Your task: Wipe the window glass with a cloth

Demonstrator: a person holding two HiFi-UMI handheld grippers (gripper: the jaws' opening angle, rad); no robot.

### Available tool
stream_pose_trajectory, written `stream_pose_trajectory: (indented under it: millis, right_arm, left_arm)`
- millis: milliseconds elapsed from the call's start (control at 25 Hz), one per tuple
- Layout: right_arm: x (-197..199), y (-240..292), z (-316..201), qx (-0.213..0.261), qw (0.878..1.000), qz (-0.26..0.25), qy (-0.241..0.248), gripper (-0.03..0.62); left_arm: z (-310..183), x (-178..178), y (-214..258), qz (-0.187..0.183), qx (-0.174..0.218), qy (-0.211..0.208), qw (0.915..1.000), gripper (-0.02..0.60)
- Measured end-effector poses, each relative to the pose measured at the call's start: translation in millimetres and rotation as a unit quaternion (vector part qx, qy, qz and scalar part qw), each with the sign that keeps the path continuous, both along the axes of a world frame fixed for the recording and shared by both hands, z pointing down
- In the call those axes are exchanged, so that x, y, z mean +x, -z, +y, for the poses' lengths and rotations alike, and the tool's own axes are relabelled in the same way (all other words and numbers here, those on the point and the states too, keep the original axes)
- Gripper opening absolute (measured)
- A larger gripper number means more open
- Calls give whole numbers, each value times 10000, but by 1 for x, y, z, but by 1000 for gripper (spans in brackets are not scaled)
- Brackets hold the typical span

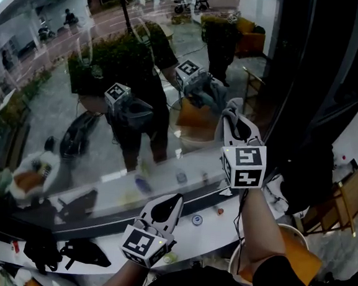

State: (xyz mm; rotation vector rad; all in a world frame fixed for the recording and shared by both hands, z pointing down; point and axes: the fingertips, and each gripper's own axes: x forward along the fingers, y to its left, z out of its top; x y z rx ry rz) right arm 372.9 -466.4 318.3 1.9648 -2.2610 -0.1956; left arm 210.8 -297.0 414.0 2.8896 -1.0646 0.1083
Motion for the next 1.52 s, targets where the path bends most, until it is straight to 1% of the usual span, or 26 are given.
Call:
stream_pose_trajectory:
  millis: [360, 520, 560, 760, 960, 1200, 1320, 1400, 1520]
  right_arm:
    - [-3, 1, 3, -29, 9999, 5, 115, 52]
    - [-7, 18, 9, -32, 9999, -39, 152, 52]
    - [-8, 24, 13, -13, 9999, -38, 163, 52]
    - [-17, 52, 26, 148, 9996, 10, 240, 52]
    - [-32, 102, 31, 412, 9988, 85, 261, 52]
    - [-31, 103, 37, 660, 9973, 79, 317, 52]
    - [-35, 110, 36, 765, 9963, 78, 374, 52]
    - [-37, 115, 35, 822, 9958, 75, 404, 52]
    - [-41, 119, 31, 874, 9951, 65, 451, 52]
  left_arm:
    - [8, 1, 5, -30, 64, 51, 10000, 8]
    - [14, -2, 24, 24, 15, 97, 9999, 8]
    - [17, -2, 30, 18, 54, 95, 9999, 8]
    - [21, -5, 50, 67, 241, 102, 9996, 8]
    - [17, -17, 82, 147, 395, 135, 9990, 8]
    - [18, -13, 76, 146, 664, 177, 9975, 8]
    - [16, -16, 83, 219, 757, 254, 9966, 8]
    - [16, -20, 91, 276, 799, 332, 9959, 8]
    - [16, -25, 95, 241, 788, 448, 9956, 8]
